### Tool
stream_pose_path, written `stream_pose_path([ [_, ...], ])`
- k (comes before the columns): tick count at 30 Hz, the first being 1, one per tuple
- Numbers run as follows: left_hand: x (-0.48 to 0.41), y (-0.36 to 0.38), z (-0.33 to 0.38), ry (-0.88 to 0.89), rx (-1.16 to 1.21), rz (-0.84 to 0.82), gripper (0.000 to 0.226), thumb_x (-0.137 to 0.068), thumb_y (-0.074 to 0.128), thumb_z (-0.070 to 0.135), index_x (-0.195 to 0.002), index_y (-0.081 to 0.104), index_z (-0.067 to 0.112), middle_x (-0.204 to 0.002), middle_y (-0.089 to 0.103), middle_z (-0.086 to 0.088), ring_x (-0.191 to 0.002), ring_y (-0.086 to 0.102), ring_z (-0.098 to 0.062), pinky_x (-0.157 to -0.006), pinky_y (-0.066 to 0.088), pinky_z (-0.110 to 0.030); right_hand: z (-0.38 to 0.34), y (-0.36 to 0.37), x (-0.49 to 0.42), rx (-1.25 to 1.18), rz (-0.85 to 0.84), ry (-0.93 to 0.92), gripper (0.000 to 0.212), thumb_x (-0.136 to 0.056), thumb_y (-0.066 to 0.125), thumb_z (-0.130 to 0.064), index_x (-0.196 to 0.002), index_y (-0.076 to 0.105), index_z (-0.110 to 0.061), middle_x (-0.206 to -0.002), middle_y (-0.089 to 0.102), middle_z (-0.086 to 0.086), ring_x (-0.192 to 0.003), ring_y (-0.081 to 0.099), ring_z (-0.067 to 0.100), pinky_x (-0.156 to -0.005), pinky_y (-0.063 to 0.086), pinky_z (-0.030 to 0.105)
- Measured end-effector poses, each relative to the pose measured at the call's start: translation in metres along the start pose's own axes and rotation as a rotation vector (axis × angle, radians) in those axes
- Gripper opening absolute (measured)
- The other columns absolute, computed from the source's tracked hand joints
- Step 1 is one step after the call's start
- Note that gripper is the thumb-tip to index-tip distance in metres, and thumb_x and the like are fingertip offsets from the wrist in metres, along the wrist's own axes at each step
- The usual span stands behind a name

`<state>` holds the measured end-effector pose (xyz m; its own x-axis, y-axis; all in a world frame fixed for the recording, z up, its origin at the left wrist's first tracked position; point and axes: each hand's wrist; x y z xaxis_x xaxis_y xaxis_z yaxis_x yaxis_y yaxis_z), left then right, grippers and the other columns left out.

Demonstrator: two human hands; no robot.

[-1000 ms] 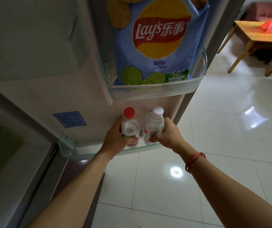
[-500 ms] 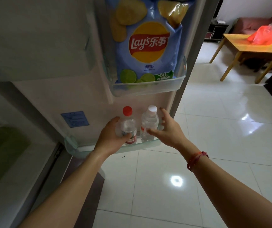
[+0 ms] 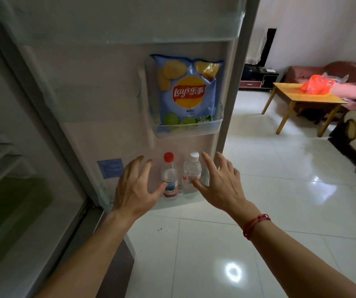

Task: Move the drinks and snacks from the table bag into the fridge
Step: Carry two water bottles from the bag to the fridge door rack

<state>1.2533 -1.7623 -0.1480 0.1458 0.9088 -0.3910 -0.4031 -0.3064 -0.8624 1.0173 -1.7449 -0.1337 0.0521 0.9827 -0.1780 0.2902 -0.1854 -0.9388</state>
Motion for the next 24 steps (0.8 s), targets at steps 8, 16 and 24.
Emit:
stream_pose_path([
  [8, 0.002, -0.018, 0.012, 0.031, -0.062, 0.047, 0.078, -0.082, 0.052, 0.064, -0.140, 0.045, 0.013, -0.148, 0.041, -0.013, -0.133, 0.039, -0.032, -0.102, 0.043, -0.045, -0.001, -0.014, 0.006, 0.067, 0.013, -0.020, 0.084, -0.090, 0.047, -0.073, -0.158, 0.013, -0.038, -0.166, 0.014, 0.015, -0.149, 0.021, 0.037, -0.118, 0.027, 0.054],
  [16, -0.006, -0.016, 0.031, 0.072, -0.069, 0.074, 0.080, -0.082, 0.043, 0.067, -0.138, 0.049, 0.010, -0.140, 0.049, -0.015, -0.129, 0.045, -0.033, -0.101, 0.044, -0.043, 0.018, -0.030, 0.000, 0.055, 0.025, -0.019, 0.083, -0.092, 0.046, -0.070, -0.159, 0.009, -0.039, -0.166, 0.014, 0.013, -0.147, 0.024, 0.037, -0.116, 0.030, 0.054],
  [24, -0.020, -0.006, 0.066, 0.138, -0.041, 0.060, 0.076, -0.083, 0.044, 0.065, -0.137, 0.048, 0.012, -0.139, 0.050, -0.013, -0.127, 0.047, -0.031, -0.098, 0.048, -0.045, 0.051, -0.046, 0.005, 0.058, 0.044, 0.029, 0.080, -0.092, 0.045, -0.069, -0.159, 0.009, -0.041, -0.166, 0.015, 0.015, -0.149, 0.023, 0.037, -0.117, 0.029, 0.055],
])
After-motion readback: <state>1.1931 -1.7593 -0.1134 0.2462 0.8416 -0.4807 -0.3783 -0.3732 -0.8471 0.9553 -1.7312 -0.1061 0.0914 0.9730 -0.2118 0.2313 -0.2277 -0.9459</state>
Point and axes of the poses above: each hand's wrist, its own x-axis away from the middle knuckle, its own y-axis out of the palm, z = x × y
